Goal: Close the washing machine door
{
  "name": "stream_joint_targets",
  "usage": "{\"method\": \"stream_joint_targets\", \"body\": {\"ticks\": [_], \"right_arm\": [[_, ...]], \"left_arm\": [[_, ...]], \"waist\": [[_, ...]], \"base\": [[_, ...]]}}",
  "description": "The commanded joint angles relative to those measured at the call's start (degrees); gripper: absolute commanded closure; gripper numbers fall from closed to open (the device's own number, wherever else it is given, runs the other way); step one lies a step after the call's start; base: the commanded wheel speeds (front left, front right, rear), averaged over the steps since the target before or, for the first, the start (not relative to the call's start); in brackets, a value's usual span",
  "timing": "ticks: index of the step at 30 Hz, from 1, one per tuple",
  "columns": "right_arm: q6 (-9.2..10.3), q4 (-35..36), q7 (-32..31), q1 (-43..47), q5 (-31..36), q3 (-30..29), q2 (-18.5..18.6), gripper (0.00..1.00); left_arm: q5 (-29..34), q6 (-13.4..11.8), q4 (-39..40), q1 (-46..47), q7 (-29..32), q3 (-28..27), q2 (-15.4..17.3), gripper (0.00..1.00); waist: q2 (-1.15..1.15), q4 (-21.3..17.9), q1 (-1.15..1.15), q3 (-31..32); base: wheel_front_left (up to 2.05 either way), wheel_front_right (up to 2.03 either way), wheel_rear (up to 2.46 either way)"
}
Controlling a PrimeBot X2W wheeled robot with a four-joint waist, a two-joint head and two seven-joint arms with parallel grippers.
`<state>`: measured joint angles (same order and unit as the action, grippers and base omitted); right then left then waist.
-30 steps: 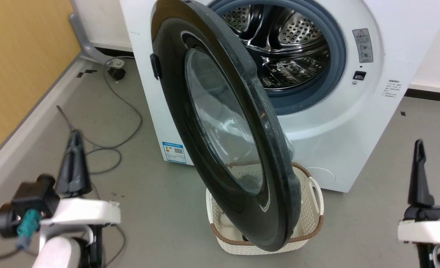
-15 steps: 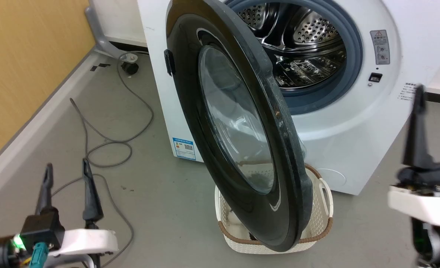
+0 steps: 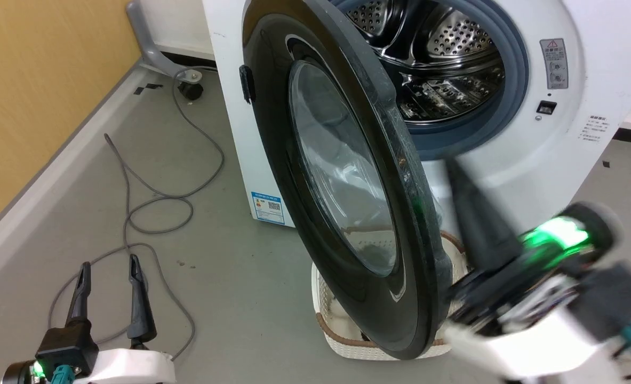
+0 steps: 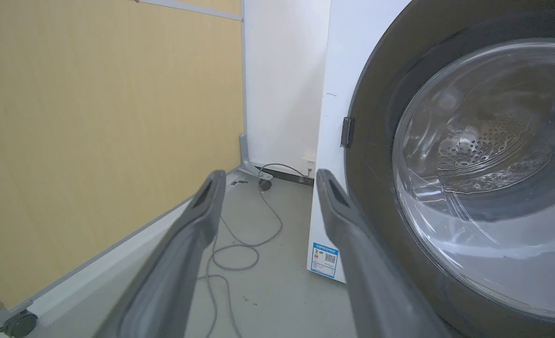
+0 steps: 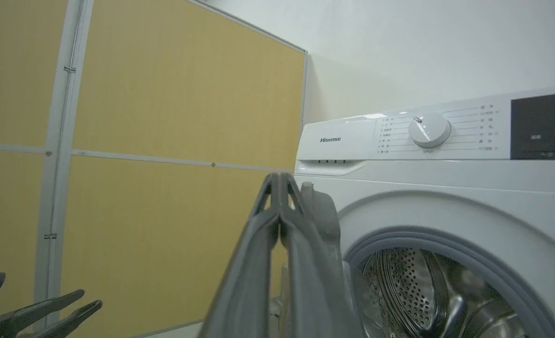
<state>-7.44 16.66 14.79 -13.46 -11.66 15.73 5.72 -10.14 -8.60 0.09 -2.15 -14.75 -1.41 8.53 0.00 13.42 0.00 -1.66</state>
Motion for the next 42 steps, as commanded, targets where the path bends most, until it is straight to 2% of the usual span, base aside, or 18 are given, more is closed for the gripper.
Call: {"method": "stream_joint_targets", "body": {"ticks": [1, 9, 13, 17, 24, 29, 36, 42], "right_arm": [[-0.05, -1.2, 0.2, -0.3, -1.9, 4.2, 2.4, 1.00], [-0.05, -7.2, 0.2, 1.2, -4.7, 17.6, 8.5, 1.00], [-0.05, -10.6, 0.2, 2.6, -5.0, 21.3, 9.9, 1.00], [-0.05, -14.7, 0.2, 4.4, -5.3, 22.0, 11.2, 1.00], [-0.05, -19.4, 0.2, 7.3, -5.1, 17.1, 12.3, 1.00], [-0.05, -21.4, 0.2, 7.8, -6.1, 11.8, 11.7, 1.00], [-0.05, -25.6, 0.2, 5.1, -7.1, 4.6, 11.7, 1.00], [-0.05, -29.5, 0.2, 1.0, -7.1, 0.6, 12.1, 1.00]], "left_arm": [[0.7, 0.7, -0.3, -0.5, -0.2, -0.8, -0.8, 0.00], [2.0, 2.8, -0.9, -0.4, -0.2, -3.3, -3.0, 0.00], [2.7, 3.6, -1.0, -0.4, -0.2, -4.2, -3.6, 0.00], [3.4, 4.2, -1.0, -0.2, -0.2, -5.0, -4.1, 0.00], [4.4, 4.8, -0.9, -0.2, -0.2, -6.0, -4.8, 0.00], [5.4, 5.0, -1.0, -0.2, -0.2, -6.1, -5.0, 0.00], [5.9, 4.4, -0.7, 0.7, -0.2, -4.9, -5.4, 0.00], [5.6, 3.8, -0.1, 1.6, -0.2, -4.3, -5.6, 0.00]], "waist": [[0.00, 0.0, 0.00, -0.1], [0.00, -0.3, 0.00, 0.0], [0.00, -0.6, 0.00, 0.0], [0.00, -1.0, 0.00, 0.0], [0.00, -2.0, 0.00, -0.1], [0.00, -3.1, 0.00, -0.5], [0.00, -4.5, 0.00, -1.9], [0.00, -5.6, 0.00, -4.2]], "base": [[0.00, 0.00, 0.00], [0.00, 0.00, 0.00], [0.00, 0.00, 0.00], [0.00, 0.00, 0.00], [0.00, 0.00, 0.00], [0.00, 0.00, 0.00], [0.00, 0.00, 0.00], [0.00, 0.00, 0.00]]}}
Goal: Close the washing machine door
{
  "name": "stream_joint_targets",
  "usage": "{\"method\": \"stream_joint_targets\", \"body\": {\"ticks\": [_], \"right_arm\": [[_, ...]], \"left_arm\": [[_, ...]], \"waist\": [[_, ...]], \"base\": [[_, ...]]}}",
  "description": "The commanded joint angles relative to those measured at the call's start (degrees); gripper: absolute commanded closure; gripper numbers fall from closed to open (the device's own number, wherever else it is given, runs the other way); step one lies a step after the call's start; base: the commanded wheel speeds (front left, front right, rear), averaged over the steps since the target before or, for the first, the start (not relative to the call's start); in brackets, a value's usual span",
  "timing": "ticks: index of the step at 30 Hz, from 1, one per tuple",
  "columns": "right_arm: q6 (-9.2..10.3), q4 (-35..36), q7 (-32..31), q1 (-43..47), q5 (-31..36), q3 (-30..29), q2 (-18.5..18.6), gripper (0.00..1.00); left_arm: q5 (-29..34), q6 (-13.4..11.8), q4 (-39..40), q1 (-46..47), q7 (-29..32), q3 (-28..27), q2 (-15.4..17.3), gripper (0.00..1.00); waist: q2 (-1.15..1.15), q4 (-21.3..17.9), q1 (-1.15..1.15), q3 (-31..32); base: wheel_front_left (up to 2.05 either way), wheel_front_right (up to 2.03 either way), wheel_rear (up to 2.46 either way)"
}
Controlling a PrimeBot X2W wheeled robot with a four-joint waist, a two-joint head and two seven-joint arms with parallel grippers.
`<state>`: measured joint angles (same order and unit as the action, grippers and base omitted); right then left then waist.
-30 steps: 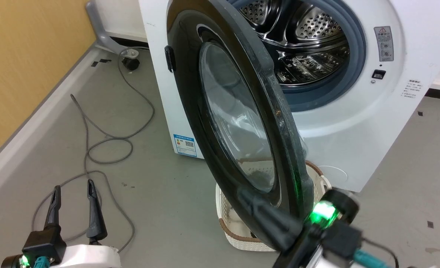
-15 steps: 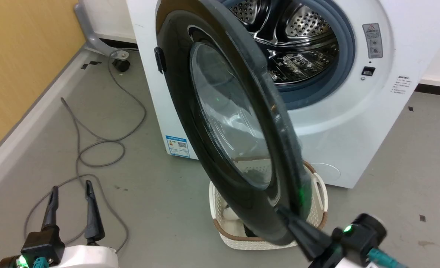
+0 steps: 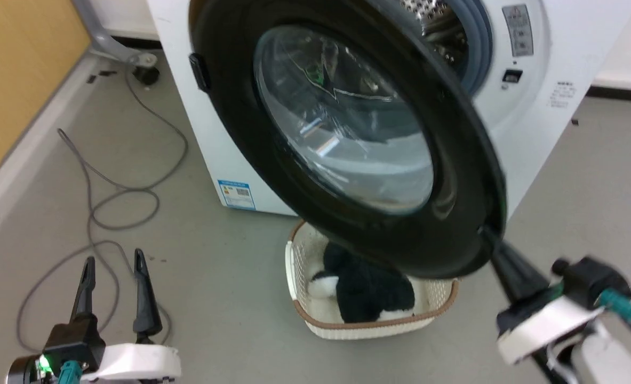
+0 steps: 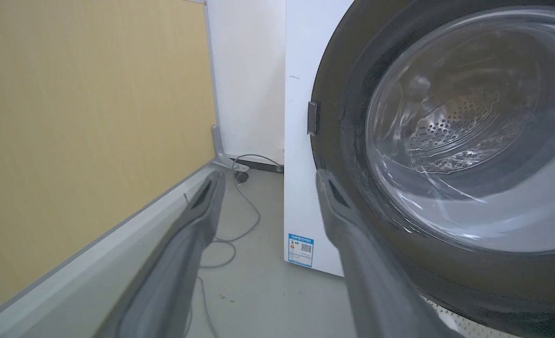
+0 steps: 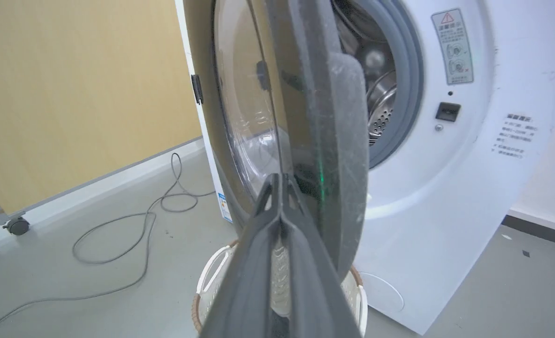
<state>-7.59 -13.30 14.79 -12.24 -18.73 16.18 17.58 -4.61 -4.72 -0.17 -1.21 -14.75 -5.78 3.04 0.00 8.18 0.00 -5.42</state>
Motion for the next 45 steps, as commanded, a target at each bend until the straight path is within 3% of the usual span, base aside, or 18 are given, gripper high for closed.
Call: {"method": "stream_joint_targets", "body": {"ticks": [1, 13, 23, 38, 45], "right_arm": [[0.10, -0.5, 0.2, -1.4, -0.1, -0.6, 0.2, 1.00], [0.10, -13.1, 0.2, -20.2, -0.4, -7.9, 2.3, 1.00], [0.10, -19.6, 0.2, -32.7, 1.5, -7.1, 3.4, 1.00], [0.10, -27.8, 0.2, -44.1, 5.5, -8.5, 3.1, 1.00], [0.10, -26.8, 0.2, -42.5, 8.0, -12.3, 0.9, 1.00]], "left_arm": [[0.0, -0.3, 0.3, 1.0, -0.2, 0.2, -0.1, 0.00], [-0.8, -1.4, 1.8, 7.7, -0.2, 2.5, -0.1, 0.00], [-1.0, -2.3, 3.3, 11.7, -0.2, 3.6, -0.2, 0.00], [-1.8, -4.0, 4.5, 13.9, -0.2, 6.0, -0.2, 0.00], [-2.2, -4.7, 4.0, 13.6, -0.2, 6.1, -0.2, 0.00]], "waist": [[0.00, -0.6, 0.00, -1.1], [0.00, -1.6, 0.00, -12.1], [0.00, -1.9, 0.00, -19.2], [0.00, -0.8, 0.00, -23.2], [0.00, -0.9, 0.00, -21.6]], "base": [[0.00, 0.00, 0.00], [0.00, 0.00, 0.00], [0.00, 0.00, 0.00], [0.00, 0.00, 0.00], [0.00, 0.00, 0.00]]}}
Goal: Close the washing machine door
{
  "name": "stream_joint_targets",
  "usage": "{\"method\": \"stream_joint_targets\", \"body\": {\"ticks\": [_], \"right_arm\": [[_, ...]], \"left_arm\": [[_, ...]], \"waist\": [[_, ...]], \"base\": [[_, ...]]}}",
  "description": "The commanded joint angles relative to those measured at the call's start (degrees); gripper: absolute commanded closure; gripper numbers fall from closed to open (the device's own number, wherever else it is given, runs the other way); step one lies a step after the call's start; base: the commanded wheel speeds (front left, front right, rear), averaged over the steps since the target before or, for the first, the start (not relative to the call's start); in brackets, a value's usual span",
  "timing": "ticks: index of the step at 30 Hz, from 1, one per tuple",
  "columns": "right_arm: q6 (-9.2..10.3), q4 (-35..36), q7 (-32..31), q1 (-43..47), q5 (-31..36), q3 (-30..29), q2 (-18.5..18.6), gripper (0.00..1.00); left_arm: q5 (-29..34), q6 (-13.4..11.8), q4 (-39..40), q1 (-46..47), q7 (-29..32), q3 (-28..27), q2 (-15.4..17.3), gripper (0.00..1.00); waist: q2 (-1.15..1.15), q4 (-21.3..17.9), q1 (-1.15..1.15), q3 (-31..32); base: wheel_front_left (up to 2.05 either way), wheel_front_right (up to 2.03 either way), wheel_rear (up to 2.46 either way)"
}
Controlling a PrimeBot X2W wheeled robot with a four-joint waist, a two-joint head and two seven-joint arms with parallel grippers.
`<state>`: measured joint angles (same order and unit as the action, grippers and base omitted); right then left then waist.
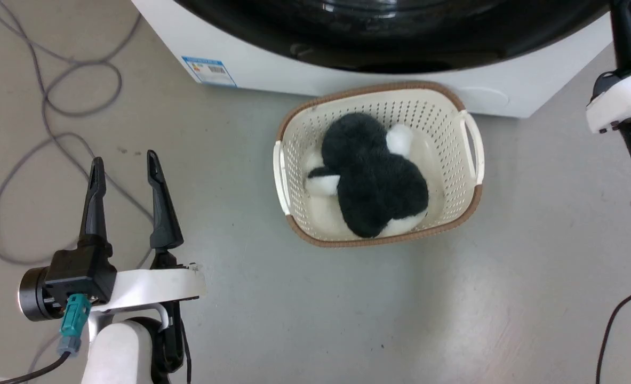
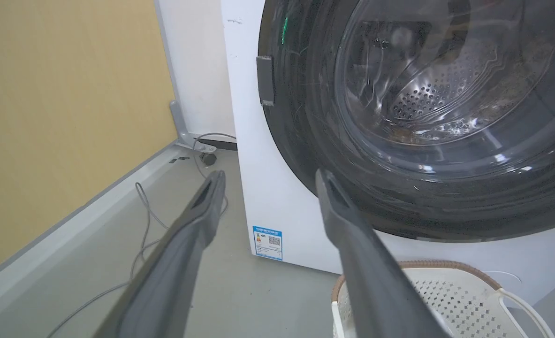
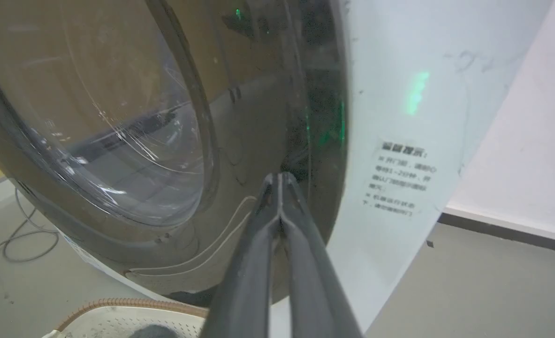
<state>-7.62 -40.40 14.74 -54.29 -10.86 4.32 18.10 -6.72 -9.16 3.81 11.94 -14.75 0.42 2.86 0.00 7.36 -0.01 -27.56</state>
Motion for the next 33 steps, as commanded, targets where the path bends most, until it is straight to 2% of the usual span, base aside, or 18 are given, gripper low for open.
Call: {"method": "stream_joint_targets", "body": {"ticks": [1, 3, 4, 9, 13, 17, 18, 19, 20, 33], "right_arm": [[0.13, 1.9, 0.3, 0.5, 0.4, -1.1, 0.0, 1.00], [0.13, 6.5, 0.3, 3.2, 1.2, -3.2, -0.4, 1.00], [0.13, 11.4, 0.3, 6.4, 2.4, -5.3, -1.3, 1.00], [0.13, 21.9, 0.3, 14.4, 6.1, -7.8, -3.8, 1.00], [0.13, 28.1, 0.3, 20.6, 8.3, -7.4, -6.0, 1.00], [0.13, 31.4, 0.3, 26.5, 8.7, -6.1, -8.3, 1.00], [0.13, 31.5, 0.3, 28.0, 8.3, -5.7, -8.7, 0.82], [0.13, 31.5, 0.3, 29.5, 7.7, -5.4, -9.3, 0.52], [0.13, 31.2, 0.3, 30.8, 7.2, -5.3, -9.8, 0.00], [0.13, 34.3, 0.3, 47.5, 5.7, -3.7, -13.7, 0.00]], "left_arm": [[-0.1, -0.4, 0.0, 0.2, -0.2, -0.1, 0.0, 0.00], [0.1, -0.4, -0.3, -0.4, -0.2, -0.4, 0.0, 0.00], [0.5, -0.4, -0.4, -1.3, -0.2, -1.0, 0.0, 0.00], [1.8, 0.3, -1.5, -3.3, -0.2, -2.0, 0.0, 0.00], [2.3, 0.9, -2.4, -5.0, -0.2, -2.6, 0.0, 0.00], [2.6, 1.4, -3.2, -7.2, -0.2, -3.4, 0.0, 0.00], [2.7, 1.5, -3.4, -7.9, -0.2, -3.7, 0.0, 0.00], [2.8, 1.6, -3.6, -8.5, -0.2, -3.8, 0.0, 0.00], [2.9, 1.7, -3.8, -9.1, -0.2, -4.0, 0.0, 0.00], [3.1, 2.8, -5.1, -16.1, -0.2, -4.1, 0.0, 0.00]], "waist": [[0.00, -0.1, 0.01, 1.2], [0.00, -0.2, 0.01, 2.9], [0.00, -0.9, 0.01, 4.8], [0.00, -2.6, 0.01, 9.9], [0.00, -4.1, 0.01, 13.7], [0.00, -5.4, 0.01, 17.5], [0.00, -5.6, 0.01, 18.4], [0.00, -5.9, 0.01, 19.2], [0.00, -6.1, 0.01, 20.0], [0.00, -8.4, 0.01, 27.2]], "base": [[0.00, 0.00, 0.00], [0.00, 0.00, 0.00], [0.00, 0.00, 0.00], [0.00, 0.00, 0.00], [0.00, 0.00, 0.00], [0.00, 0.00, 0.00], [0.00, 0.00, 0.00], [0.00, 0.00, 0.00], [0.00, 0.00, 0.00], [0.00, 0.00, 0.00]]}}
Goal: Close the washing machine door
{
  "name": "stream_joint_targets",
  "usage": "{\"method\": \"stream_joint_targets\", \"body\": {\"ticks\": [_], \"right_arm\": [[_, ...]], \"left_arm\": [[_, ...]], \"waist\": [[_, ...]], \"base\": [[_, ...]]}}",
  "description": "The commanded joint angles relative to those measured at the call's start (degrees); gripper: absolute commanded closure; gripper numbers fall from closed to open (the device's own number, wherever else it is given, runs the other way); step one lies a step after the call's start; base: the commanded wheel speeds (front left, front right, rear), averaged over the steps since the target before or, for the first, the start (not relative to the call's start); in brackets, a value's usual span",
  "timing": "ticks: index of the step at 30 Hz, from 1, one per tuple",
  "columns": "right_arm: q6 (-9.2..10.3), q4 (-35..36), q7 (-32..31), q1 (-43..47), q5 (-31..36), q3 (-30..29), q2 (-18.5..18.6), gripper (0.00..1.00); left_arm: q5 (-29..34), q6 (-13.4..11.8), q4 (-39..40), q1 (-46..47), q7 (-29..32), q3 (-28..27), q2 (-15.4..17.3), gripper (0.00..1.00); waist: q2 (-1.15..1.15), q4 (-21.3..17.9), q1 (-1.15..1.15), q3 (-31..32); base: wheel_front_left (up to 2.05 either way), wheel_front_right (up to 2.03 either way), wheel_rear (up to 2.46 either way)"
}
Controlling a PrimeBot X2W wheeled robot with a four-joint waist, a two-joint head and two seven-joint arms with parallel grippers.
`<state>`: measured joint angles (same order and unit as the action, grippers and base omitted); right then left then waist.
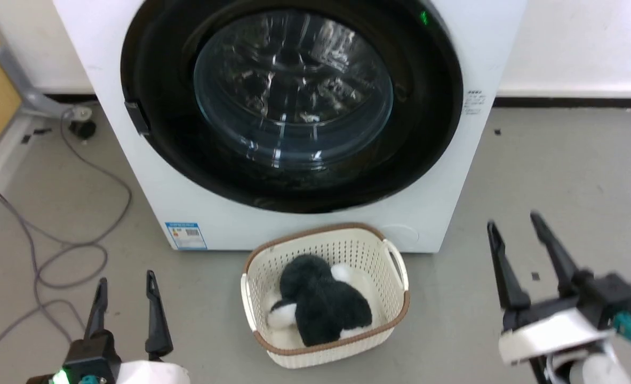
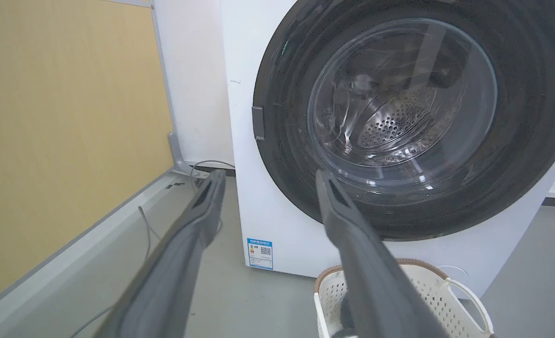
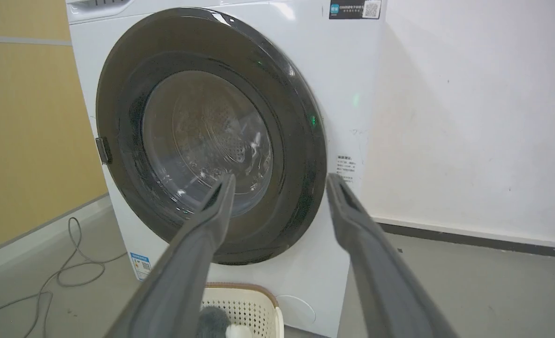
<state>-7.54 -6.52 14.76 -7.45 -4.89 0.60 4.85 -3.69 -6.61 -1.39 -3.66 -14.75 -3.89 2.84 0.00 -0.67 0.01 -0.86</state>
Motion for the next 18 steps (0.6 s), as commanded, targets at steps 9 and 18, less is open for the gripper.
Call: {"method": "stream_joint_targets", "body": {"ticks": [9, 18], "right_arm": [[0.00, 1.7, 0.0, 5.5, -0.7, -0.3, -1.4, 1.00], [0.00, 1.9, -0.8, 5.5, -0.4, -0.3, -1.4, 1.00]], "left_arm": [[-1.0, 1.1, -0.1, -1.1, 0.0, 0.8, 0.0, 1.00], [-0.8, 1.4, 0.0, -0.8, 0.8, 1.0, 0.0, 1.00]], "waist": [[0.00, -0.8, -0.01, 1.4], [0.00, -0.8, -0.01, 1.4]], "base": [[0.00, 0.00, 0.00], [0.00, 0.00, 0.00]]}}
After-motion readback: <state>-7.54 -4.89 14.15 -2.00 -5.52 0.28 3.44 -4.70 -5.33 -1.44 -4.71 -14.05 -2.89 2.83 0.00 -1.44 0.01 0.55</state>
